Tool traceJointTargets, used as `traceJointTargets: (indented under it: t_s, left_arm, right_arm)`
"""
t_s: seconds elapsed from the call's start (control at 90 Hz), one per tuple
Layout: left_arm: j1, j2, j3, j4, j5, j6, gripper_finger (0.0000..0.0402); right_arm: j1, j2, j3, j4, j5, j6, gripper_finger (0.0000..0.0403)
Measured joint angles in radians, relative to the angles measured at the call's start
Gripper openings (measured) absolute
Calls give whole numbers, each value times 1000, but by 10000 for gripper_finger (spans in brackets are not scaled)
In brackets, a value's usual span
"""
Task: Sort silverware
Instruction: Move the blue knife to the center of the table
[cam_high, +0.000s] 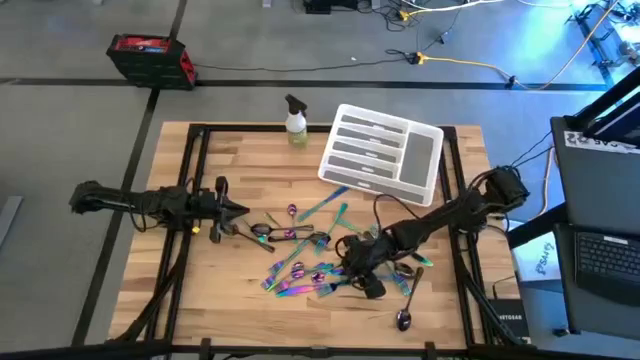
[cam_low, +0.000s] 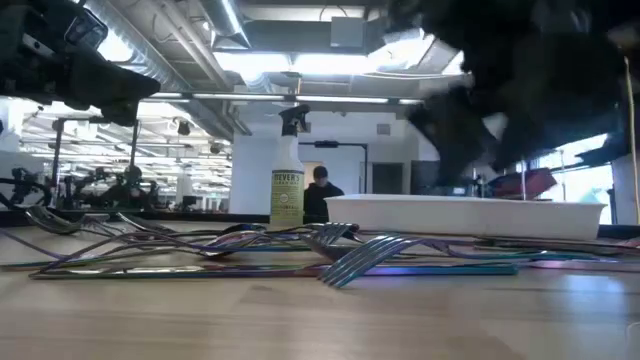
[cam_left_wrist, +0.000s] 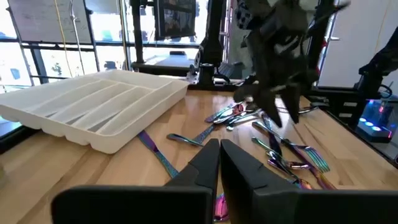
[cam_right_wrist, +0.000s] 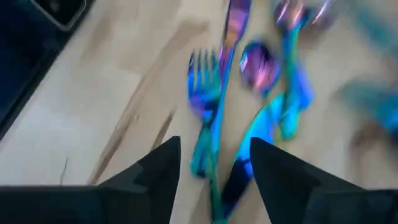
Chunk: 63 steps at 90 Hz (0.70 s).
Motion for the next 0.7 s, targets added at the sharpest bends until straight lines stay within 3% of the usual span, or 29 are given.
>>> traceJointTargets:
  t_s: [0.1,0.289,0.4,0.6,0.7]
  left_arm:
    - [0,0,0,0,0,0,0]
    - [0,0,0,0,0,0,0]
    - [0,0,0,0,0,0,0]
    - [0,0,0,0,0,0,0]
    - [0,-1,0,0,0,0,0]
  right_arm:
    - [-53,-18,26,-8,50,-73,179]
    - [-199,12,57,67,259,-202,173]
    - [-292,39,58,176,231,-249,136]
    - [-386,132,73,301,192,-283,22]
    - [-414,195,102,302,169,-274,10]
